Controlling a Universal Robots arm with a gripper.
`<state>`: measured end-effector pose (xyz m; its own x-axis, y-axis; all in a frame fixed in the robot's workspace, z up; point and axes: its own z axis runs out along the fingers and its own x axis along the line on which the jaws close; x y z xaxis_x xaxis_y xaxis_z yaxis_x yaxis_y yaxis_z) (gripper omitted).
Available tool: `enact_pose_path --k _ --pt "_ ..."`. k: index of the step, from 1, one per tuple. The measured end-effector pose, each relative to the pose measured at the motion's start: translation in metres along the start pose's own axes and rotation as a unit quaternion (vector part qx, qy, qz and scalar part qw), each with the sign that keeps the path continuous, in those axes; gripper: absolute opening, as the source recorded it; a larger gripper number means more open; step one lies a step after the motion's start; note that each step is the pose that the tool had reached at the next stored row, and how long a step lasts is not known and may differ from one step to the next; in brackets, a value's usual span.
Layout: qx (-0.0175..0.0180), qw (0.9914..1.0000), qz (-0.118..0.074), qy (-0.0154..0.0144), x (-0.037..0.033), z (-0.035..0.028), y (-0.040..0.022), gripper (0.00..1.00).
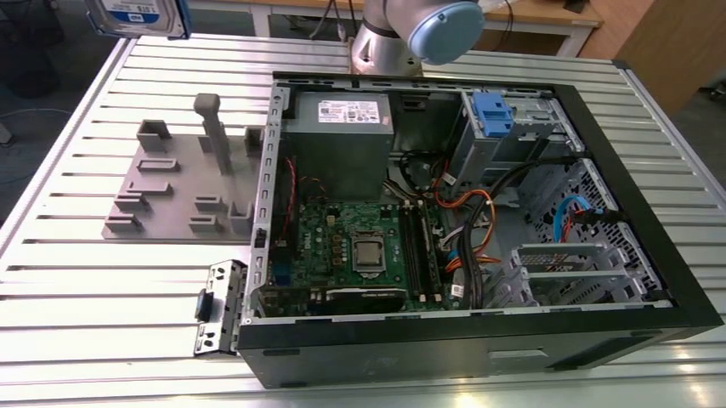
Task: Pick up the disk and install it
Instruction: 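Pick up the disk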
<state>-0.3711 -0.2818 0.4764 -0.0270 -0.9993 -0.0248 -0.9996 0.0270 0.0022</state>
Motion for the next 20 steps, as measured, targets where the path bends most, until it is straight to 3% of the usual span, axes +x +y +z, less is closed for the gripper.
enact_pose_path --k 20 --pt "0.0000 1.00000 0.000 0.0004 0.0055 0.0000 -0.0233 0.36"
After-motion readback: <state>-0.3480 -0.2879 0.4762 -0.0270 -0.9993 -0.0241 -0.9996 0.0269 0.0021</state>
